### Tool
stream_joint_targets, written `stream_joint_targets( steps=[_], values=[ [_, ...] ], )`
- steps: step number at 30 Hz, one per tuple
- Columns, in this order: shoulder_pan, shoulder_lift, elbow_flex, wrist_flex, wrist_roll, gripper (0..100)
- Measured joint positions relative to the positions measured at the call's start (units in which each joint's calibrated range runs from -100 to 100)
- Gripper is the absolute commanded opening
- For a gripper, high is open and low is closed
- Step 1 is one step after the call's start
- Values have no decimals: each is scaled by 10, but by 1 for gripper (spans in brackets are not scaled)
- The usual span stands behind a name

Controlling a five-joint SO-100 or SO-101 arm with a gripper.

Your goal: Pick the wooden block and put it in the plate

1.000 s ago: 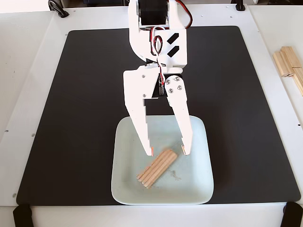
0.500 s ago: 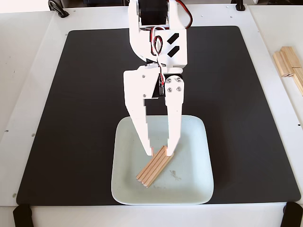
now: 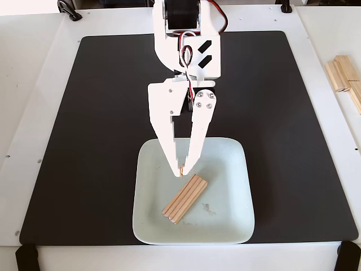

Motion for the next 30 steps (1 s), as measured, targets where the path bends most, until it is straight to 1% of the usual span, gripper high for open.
stream_joint_targets(
  steps=[5, 10, 16, 25, 27, 30],
  values=[
    [-29, -136, 159, 0, -1, 1],
    [-42, -316, 350, 0, -2, 1],
    [-77, -566, 590, 0, -3, 1],
    [-93, -958, 932, 2, -2, 1],
    [-92, -1031, 984, 24, -2, 1],
    [-91, -1117, 1027, 88, -2, 1]
  ],
)
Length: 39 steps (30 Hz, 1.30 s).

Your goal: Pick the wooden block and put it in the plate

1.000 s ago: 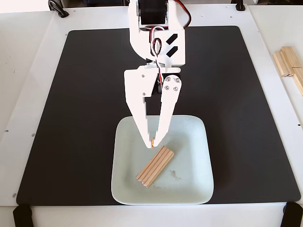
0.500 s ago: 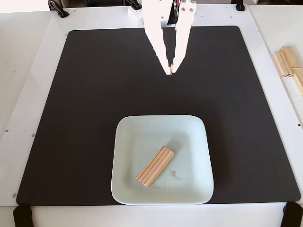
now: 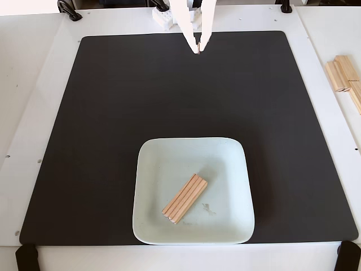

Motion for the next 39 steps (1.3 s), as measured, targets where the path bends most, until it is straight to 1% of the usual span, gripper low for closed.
stream_joint_targets(
  steps=[5, 10, 15, 22, 23, 28, 39],
  values=[
    [1, -99, 40, 116, -1, 1],
    [7, -185, 116, 144, 7, 1],
    [12, -192, 131, 202, 14, 1],
    [11, -194, 131, 364, 18, 1],
    [11, -194, 131, 374, 17, 1],
    [-2, -194, 131, 391, 17, 1],
    [1, -194, 131, 392, 17, 2]
  ],
)
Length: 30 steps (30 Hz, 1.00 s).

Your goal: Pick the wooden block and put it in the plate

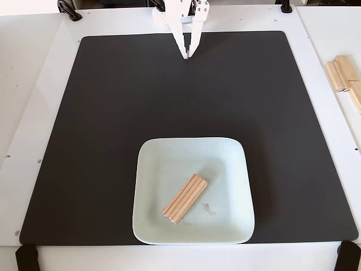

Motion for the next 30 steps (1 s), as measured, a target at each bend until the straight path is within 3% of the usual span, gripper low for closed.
stream_joint_targets(
  steps=[30],
  values=[
    [-1, 3, 0, 2, 0, 2]
  ],
)
